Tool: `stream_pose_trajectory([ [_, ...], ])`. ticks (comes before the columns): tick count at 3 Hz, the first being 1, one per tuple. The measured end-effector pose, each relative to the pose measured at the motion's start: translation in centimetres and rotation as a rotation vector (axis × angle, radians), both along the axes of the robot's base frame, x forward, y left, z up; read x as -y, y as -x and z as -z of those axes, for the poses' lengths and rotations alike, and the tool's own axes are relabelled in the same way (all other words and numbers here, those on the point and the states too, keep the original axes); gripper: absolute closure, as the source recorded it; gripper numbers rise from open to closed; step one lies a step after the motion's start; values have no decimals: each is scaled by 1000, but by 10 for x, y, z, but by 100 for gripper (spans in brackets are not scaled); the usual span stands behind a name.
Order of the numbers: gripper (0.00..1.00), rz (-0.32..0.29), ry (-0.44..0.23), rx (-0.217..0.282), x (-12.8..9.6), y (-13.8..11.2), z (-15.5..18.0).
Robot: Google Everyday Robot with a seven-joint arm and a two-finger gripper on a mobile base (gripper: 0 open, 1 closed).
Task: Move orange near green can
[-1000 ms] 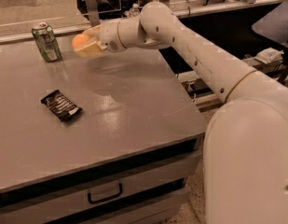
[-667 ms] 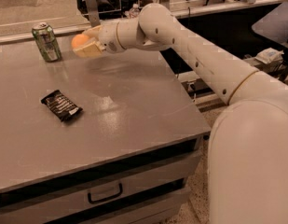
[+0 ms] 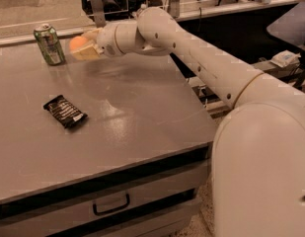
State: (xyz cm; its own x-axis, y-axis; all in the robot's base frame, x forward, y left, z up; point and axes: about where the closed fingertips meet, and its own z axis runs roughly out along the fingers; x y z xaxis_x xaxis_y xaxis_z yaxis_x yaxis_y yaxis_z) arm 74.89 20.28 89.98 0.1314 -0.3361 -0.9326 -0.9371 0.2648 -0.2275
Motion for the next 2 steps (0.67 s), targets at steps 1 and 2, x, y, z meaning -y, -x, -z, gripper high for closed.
stream_pose_trajectory([
  [1,97,-8,-11,-27,-18,-5,12],
  [2,74,-10,-19,-47,-28,-6,20],
])
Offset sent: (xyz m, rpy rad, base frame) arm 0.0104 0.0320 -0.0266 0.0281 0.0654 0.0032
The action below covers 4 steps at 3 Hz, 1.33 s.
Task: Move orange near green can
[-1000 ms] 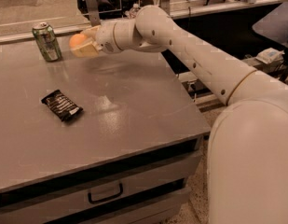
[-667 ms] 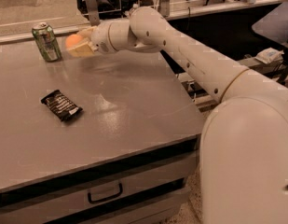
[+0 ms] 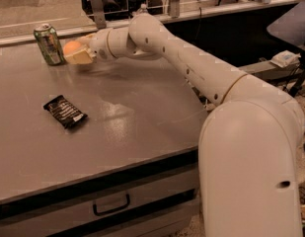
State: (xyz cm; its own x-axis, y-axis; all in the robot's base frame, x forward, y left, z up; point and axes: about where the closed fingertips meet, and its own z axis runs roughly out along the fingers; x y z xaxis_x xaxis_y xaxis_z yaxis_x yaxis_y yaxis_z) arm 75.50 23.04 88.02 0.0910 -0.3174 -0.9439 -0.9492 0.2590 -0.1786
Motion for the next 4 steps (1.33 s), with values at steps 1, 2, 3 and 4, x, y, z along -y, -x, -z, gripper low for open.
stream_pose_trajectory([
  [1,52,2,-1,-18,-6,1,6],
  [2,28,-6,-2,-31,-13,3,11],
  [3,0,-17,-11,-41,-21,7,14],
  [4,0,-17,-13,-43,-23,8,14],
])
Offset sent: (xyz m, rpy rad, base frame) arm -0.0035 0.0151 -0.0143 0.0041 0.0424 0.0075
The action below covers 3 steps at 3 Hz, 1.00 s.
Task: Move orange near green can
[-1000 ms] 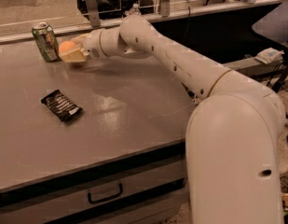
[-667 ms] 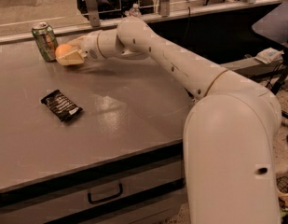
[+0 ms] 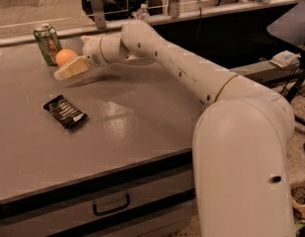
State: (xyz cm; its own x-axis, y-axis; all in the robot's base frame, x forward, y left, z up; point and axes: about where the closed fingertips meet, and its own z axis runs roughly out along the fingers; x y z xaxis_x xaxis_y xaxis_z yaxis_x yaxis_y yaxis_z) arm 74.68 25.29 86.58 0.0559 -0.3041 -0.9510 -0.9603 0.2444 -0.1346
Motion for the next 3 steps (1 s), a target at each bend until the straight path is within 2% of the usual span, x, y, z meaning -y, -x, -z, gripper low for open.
stream_pose_trajectory([
  [1,0,9,-1,-7,2,4,1],
  [2,0,34,-16,-3,28,13,-3],
  [3,0,70,-46,17,69,26,-12],
])
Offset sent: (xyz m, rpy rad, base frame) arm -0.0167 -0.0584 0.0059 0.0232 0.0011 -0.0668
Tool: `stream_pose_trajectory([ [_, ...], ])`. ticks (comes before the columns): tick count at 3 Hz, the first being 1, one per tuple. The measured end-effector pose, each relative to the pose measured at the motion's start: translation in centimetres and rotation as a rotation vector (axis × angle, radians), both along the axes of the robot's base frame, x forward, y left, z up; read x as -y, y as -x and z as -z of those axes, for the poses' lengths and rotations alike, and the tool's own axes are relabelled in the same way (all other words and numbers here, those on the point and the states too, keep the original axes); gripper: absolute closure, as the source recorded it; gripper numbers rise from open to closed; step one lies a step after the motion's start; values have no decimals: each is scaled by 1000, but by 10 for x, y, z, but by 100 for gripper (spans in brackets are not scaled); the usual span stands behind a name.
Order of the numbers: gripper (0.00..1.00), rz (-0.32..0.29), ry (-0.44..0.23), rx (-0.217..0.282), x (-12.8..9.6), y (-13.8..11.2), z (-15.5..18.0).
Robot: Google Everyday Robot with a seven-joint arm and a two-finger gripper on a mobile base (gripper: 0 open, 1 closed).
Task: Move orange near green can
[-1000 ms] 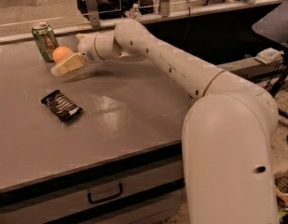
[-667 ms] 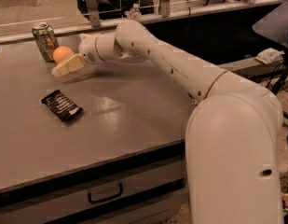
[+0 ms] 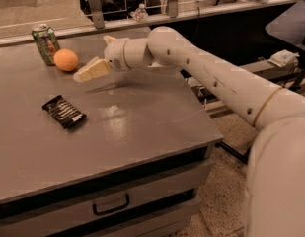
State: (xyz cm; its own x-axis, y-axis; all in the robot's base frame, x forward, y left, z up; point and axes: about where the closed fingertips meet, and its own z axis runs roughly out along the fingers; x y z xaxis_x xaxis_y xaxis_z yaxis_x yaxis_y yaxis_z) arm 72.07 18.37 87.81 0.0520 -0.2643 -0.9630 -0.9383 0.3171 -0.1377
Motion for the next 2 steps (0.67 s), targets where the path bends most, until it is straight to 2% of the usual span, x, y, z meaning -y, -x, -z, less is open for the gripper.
stream_pose_trajectory([
  [1,0,107,26,21,55,13,-12],
  [2,0,104,39,19,55,19,-7],
])
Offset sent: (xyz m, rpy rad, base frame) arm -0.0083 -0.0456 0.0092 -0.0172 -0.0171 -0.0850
